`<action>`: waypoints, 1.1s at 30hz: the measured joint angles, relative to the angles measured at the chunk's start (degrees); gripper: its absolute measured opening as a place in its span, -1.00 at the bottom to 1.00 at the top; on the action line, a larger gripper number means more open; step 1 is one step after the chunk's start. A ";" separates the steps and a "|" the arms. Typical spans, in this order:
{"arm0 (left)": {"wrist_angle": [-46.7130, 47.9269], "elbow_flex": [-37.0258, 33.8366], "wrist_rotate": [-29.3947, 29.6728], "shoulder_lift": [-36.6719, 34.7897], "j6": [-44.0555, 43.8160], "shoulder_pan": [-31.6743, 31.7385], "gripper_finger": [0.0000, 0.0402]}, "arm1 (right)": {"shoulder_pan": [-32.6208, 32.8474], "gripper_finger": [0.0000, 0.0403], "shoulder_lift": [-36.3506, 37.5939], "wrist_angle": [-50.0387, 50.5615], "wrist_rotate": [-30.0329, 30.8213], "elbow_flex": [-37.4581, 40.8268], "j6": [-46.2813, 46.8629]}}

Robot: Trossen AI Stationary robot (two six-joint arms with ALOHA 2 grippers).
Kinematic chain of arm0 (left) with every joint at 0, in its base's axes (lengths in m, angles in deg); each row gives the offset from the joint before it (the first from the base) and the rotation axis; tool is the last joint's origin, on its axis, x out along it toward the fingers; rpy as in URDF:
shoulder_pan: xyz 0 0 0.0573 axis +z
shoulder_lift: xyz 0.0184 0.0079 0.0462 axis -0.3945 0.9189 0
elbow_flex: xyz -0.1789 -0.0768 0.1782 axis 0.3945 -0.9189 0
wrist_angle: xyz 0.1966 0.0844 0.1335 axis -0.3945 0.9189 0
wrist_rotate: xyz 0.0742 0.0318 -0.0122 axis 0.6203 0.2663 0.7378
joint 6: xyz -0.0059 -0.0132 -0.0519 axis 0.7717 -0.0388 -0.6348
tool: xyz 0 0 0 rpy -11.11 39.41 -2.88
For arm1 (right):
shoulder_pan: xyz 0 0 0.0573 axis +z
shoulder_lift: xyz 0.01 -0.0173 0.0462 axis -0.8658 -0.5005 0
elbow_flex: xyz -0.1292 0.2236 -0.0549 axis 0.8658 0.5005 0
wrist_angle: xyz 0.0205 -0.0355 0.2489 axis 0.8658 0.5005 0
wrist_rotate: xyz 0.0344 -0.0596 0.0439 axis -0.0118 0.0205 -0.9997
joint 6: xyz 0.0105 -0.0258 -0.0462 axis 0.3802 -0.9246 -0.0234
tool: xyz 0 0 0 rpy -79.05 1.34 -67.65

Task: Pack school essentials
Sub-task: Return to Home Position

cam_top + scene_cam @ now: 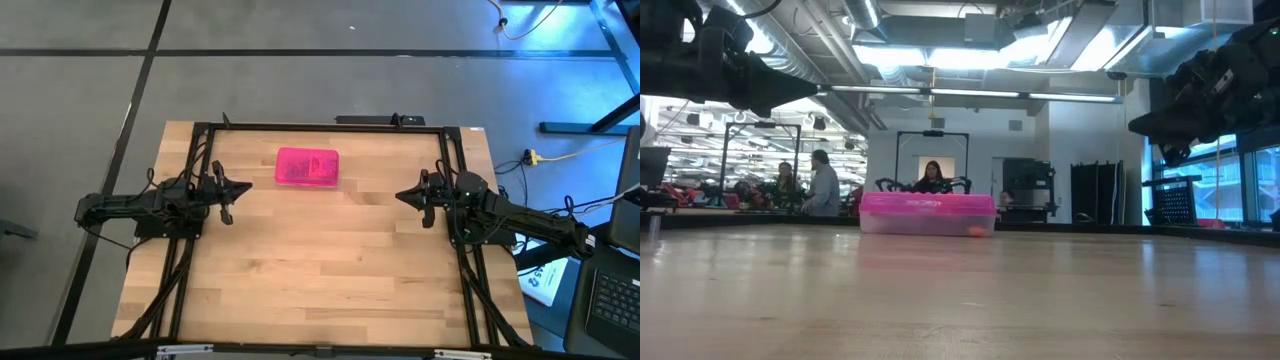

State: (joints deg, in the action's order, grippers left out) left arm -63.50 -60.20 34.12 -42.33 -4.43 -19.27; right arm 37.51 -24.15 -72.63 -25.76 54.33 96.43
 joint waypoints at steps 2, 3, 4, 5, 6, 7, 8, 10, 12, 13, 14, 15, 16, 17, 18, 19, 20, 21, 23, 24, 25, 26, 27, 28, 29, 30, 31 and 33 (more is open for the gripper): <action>0.01 0.00 0.00 0.00 0.00 0.01 -0.97 | 0.00 -0.92 0.00 0.00 0.00 0.00 0.00; 0.01 0.00 0.00 0.00 0.00 0.02 -0.96 | 0.00 -0.92 0.00 0.00 0.00 0.00 0.00; 0.01 0.00 0.00 0.00 0.00 0.02 -0.95 | 0.00 -0.92 0.00 0.00 0.00 0.00 0.00; 0.01 0.00 0.00 0.00 0.00 0.01 -0.94 | 0.00 -0.92 0.00 0.00 0.00 0.00 -0.02; -0.01 0.00 0.00 0.00 0.00 0.02 -0.93 | -0.02 -0.92 0.00 0.00 0.00 0.00 0.00; 0.01 0.00 0.00 0.00 0.00 0.00 -0.92 | 0.00 -0.92 0.00 0.00 0.00 0.00 0.00; -0.01 0.00 0.00 0.00 0.00 0.02 -0.91 | -0.01 -0.92 0.00 0.00 0.00 0.00 0.00; -0.01 0.00 0.00 0.00 0.00 0.00 -0.89 | -0.01 -0.92 0.00 0.00 0.00 0.00 0.00; 0.00 0.00 0.00 0.00 0.00 0.00 -0.87 | 0.00 -0.92 0.00 0.00 0.00 0.00 -0.01; 0.01 0.00 0.00 0.00 0.00 0.02 -0.87 | 0.00 -0.92 0.00 0.00 0.00 0.00 0.00; 0.00 0.00 0.00 0.00 0.00 0.02 -0.86 | 0.00 -0.92 0.00 0.00 0.00 0.00 0.00; 0.01 0.00 0.00 0.00 0.00 0.01 -0.86 | 0.00 -0.92 0.00 0.02 0.00 0.00 0.00; 0.01 0.00 0.00 0.00 0.00 0.02 -0.86 | 0.00 -0.92 0.00 0.00 0.00 0.00 0.00; -0.01 0.00 0.00 0.00 0.00 0.00 -0.86 | -0.02 -0.92 0.00 0.00 0.00 0.00 0.00; -0.01 0.00 0.00 0.00 0.00 0.01 -0.86 | 0.00 -0.92 0.00 0.00 0.00 0.00 -0.02; 0.01 0.00 0.00 0.00 0.00 0.00 -0.86 | -0.01 -0.92 0.00 0.00 0.00 0.00 -0.01; 0.00 0.00 0.00 0.00 0.00 0.01 -0.87 | -0.01 -0.92 0.00 0.00 0.00 0.00 -0.02; 0.00 0.00 0.00 0.00 0.00 0.00 -0.88 | -0.01 -0.92 0.00 0.00 0.00 0.00 -0.01; 0.01 0.00 0.00 0.00 0.01 0.01 -0.90 | 0.00 -0.92 0.00 0.00 0.00 0.00 -0.02; 0.01 0.00 0.00 0.00 0.00 0.00 -0.91 | 0.00 -0.92 0.00 0.00 0.00 0.00 0.00; -0.01 0.00 0.00 0.00 0.00 0.02 -0.92 | -0.02 -0.92 0.00 0.00 0.00 0.00 -0.02; 0.00 0.00 0.00 0.00 0.00 0.02 -0.93 | 0.00 -0.92 0.00 0.00 0.00 0.00 -0.02; 0.01 0.00 0.00 0.00 0.00 0.01 -0.93 | -0.02 -0.92 0.00 0.00 0.00 0.00 -0.02; 0.01 0.00 0.00 0.00 0.00 0.02 -0.94 | 0.00 -0.92 0.00 0.00 0.00 0.00 -0.02; 0.01 0.00 0.00 0.00 0.00 0.00 -0.95 | 0.00 -0.92 0.00 0.00 0.01 0.00 -0.01; 0.01 0.00 0.00 0.00 0.00 0.01 -0.96 | 0.00 -0.92 0.00 0.00 0.00 0.00 -0.02; 0.01 0.00 0.00 0.00 0.00 0.01 -0.97 | -0.01 -0.92 0.00 0.00 0.00 0.00 0.00; 0.01 0.00 0.00 0.00 0.00 0.01 -0.98 | 0.00 -0.92 0.00 0.00 0.00 0.00 -0.02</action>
State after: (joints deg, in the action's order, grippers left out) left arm -63.50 -60.20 34.12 -42.33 -4.43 -19.25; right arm 37.51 -24.15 -72.63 -25.76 54.33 96.41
